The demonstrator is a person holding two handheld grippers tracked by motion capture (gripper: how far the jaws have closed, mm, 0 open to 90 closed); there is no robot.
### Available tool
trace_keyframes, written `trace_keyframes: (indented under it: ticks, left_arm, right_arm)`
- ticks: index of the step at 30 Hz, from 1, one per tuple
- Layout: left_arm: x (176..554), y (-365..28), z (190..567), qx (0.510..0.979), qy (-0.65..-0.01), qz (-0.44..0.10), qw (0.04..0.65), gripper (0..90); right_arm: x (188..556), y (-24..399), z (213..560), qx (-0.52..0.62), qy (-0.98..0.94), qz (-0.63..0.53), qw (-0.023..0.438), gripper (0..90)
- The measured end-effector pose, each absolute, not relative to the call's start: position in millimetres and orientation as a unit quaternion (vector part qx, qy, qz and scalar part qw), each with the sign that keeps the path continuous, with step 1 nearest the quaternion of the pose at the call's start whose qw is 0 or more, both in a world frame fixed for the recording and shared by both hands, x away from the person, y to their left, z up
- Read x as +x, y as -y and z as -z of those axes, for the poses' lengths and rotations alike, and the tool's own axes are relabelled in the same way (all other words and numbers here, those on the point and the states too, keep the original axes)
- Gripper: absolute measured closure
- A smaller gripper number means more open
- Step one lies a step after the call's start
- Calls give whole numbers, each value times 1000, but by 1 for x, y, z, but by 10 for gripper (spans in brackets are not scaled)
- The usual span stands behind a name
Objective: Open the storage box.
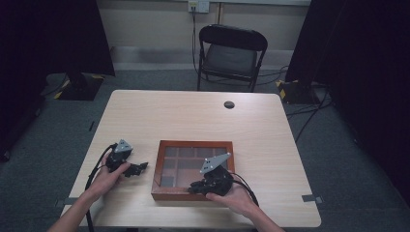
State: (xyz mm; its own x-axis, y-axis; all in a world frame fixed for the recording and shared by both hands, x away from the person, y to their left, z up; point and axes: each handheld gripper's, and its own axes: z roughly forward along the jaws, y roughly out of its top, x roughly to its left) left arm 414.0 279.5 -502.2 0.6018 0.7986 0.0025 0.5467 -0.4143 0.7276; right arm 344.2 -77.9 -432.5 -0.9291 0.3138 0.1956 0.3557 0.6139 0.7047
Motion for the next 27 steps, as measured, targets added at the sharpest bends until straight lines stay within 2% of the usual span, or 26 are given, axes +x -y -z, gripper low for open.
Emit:
trace_keyframes:
  ticks: [27]
  left_arm:
    - [414,-279,502,821,-410,-177,356,78]
  right_arm:
    - [349,81,416,-197,891,408,36,816]
